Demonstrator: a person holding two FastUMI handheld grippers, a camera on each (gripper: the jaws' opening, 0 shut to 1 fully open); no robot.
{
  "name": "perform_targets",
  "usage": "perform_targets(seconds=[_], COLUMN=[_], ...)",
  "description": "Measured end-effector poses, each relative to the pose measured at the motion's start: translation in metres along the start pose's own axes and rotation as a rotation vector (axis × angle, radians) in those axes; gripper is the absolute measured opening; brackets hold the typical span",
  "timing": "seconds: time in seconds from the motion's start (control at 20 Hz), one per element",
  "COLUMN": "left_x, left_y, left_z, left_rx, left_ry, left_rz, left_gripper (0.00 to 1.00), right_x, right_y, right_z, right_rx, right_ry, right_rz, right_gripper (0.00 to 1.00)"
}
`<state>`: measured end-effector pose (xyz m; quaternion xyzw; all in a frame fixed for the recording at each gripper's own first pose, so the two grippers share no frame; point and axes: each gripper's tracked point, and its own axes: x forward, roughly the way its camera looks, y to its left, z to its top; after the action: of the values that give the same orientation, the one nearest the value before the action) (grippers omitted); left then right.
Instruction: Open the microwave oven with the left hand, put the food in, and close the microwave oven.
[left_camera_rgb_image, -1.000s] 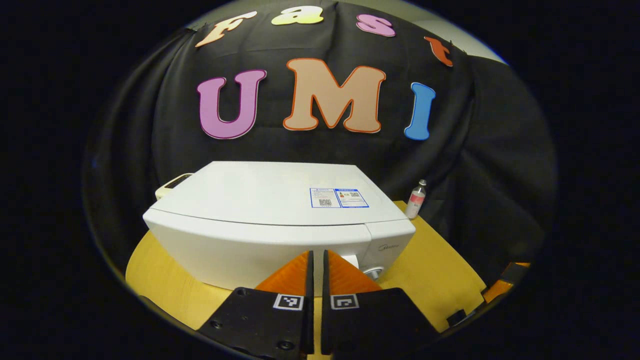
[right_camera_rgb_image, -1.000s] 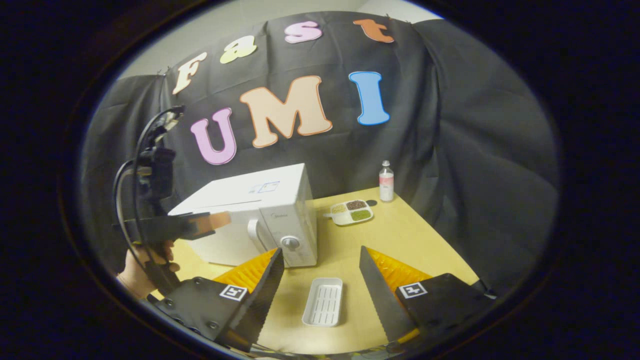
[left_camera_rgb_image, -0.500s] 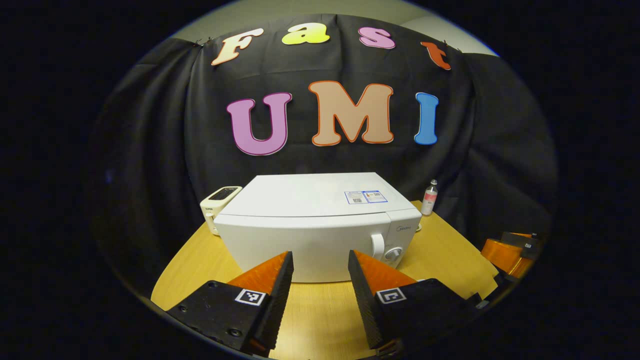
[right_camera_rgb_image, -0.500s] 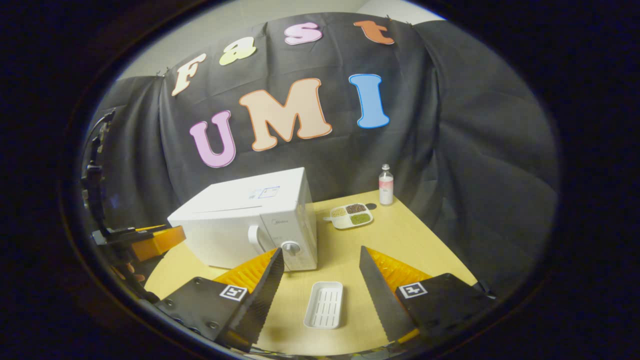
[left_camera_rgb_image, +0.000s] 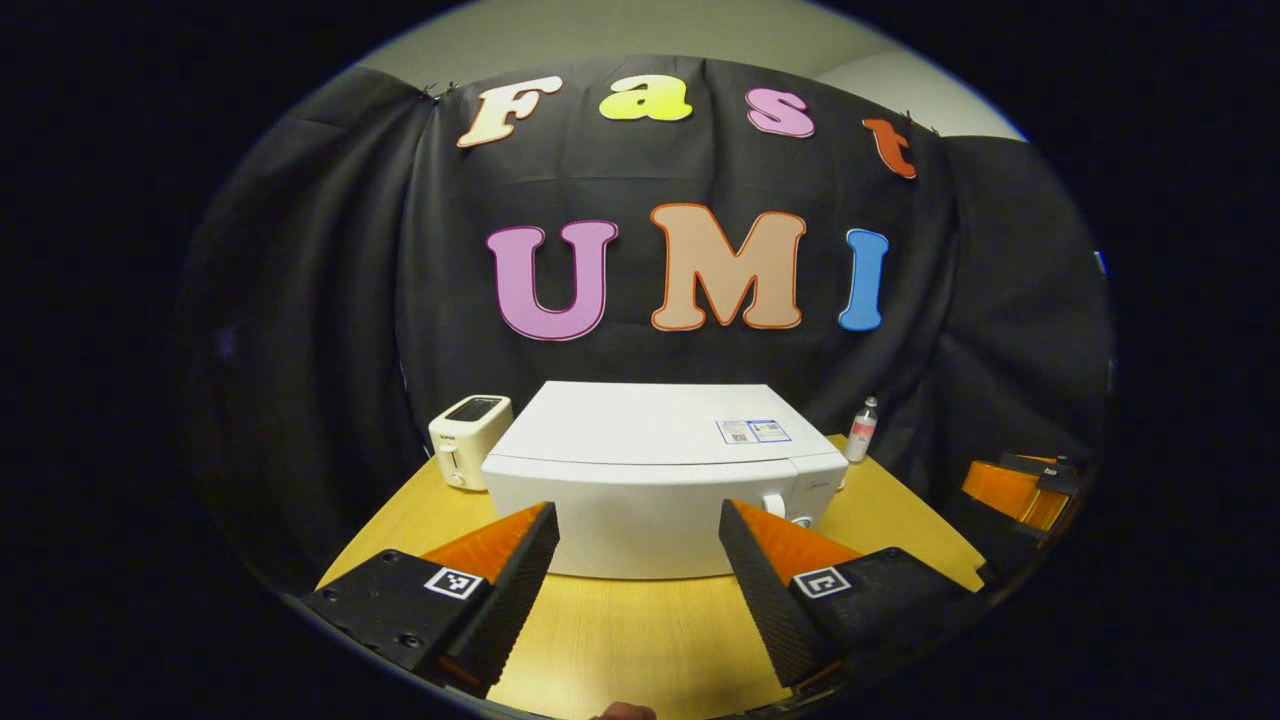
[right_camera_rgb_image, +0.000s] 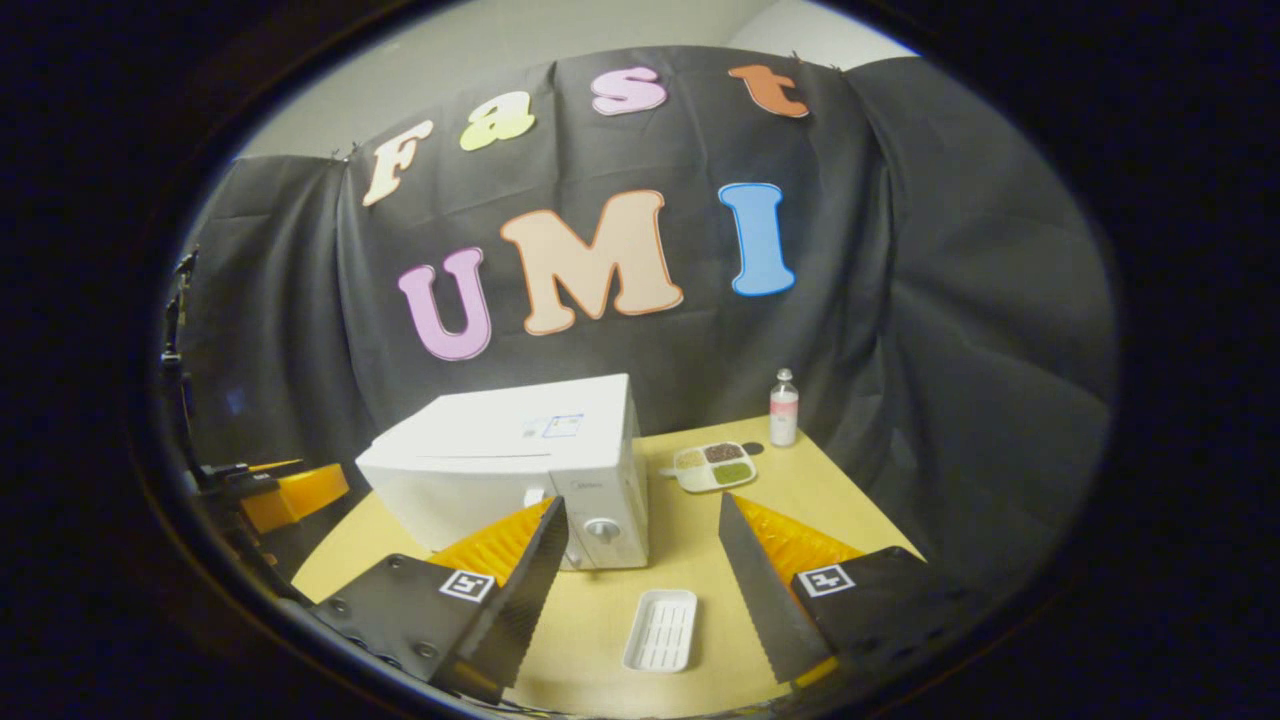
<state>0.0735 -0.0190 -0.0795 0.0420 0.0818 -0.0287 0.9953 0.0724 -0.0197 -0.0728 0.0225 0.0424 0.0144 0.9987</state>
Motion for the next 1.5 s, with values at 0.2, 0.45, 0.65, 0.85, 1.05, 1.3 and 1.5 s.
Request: perform_targets(seconds=[0.2, 0.45, 0.65, 0.85, 1.05, 1.3, 1.5], left_x=[-0.002, -0.003, -0.006, -0.007, -0.009, -0.013, -0.011], left_y=[-0.001, -0.011, -0.024, -0.039, -0.058, -0.088, -0.110], left_z=[0.015, 0.016, 0.011, 0.003, -0.006, -0.017, -0.016], left_rx=[0.020, -0.012, 0.007, 0.012, 0.006, 0.006, -0.001], left_ry=[-0.042, -0.035, -0.023, -0.002, 0.021, 0.021, 0.019], left_rz=[-0.010, -0.032, -0.049, -0.058, -0.061, -0.066, -0.080], left_gripper=[0.96, 0.96, 0.96, 0.96, 0.96, 0.96, 0.97], right_x=[-0.012, -0.027, -0.031, -0.037, -0.043, -0.045, -0.046], right_y=[0.009, 0.013, 0.001, -0.009, -0.024, -0.049, -0.065], right_z=[0.024, 0.041, 0.040, 0.039, 0.037, 0.032, 0.037], right_rx=[-0.036, -0.042, -0.058, -0.060, -0.058, -0.055, -0.051], right_ry=[-0.045, -0.091, -0.084, -0.082, -0.085, -0.085, -0.097], right_rz=[0.010, 0.010, -0.004, 0.002, 0.013, 0.031, 0.039], right_gripper=[0.89, 0.89, 0.89, 0.89, 0.89, 0.89, 0.89])
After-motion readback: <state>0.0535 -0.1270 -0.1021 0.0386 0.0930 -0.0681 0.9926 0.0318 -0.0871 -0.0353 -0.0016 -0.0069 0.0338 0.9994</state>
